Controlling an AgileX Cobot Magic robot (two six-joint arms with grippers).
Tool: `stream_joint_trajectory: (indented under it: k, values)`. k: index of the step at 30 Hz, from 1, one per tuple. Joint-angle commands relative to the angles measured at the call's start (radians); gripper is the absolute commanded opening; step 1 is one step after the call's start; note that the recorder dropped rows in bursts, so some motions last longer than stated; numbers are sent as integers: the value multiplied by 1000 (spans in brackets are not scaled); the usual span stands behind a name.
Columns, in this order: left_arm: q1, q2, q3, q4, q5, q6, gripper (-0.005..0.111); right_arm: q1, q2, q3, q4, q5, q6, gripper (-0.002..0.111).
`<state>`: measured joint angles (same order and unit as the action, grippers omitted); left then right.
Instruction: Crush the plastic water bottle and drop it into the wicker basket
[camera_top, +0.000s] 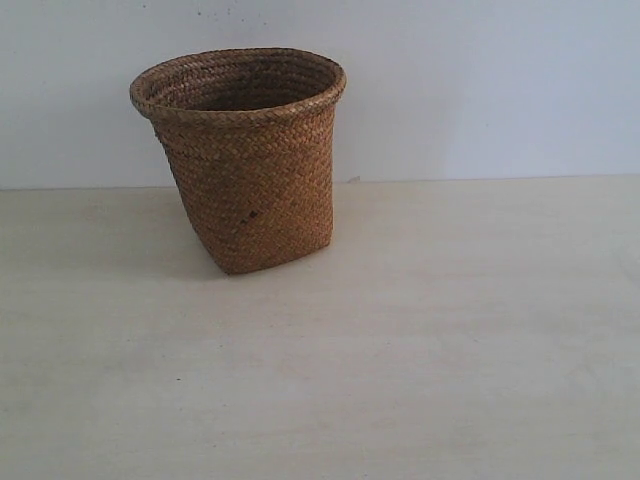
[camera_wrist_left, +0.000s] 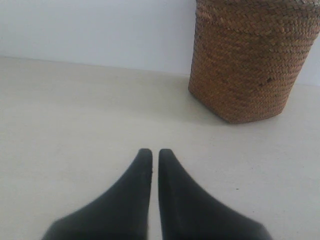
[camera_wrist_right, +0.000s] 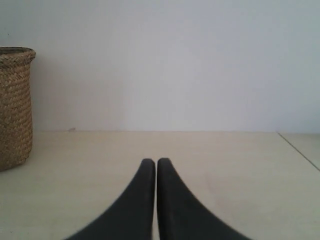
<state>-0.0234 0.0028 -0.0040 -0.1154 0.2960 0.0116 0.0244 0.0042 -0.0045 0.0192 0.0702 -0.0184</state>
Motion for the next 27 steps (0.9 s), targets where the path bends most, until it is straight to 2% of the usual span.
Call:
stream_joint_trajectory:
  k: [1,10,16,27]
  values:
    - [3,-3,4,0,-2,5,4,-4,-4,4,3,49,18,0]
    - [3,-3,4,0,-2,5,4,10,-4,4,3,245,39,0]
    - [3,-3,4,0,-2,5,4,115,-4,4,3,255,39,0]
    - [3,-3,4,0,-2,5,4,126,-4,4,1,270,18,0]
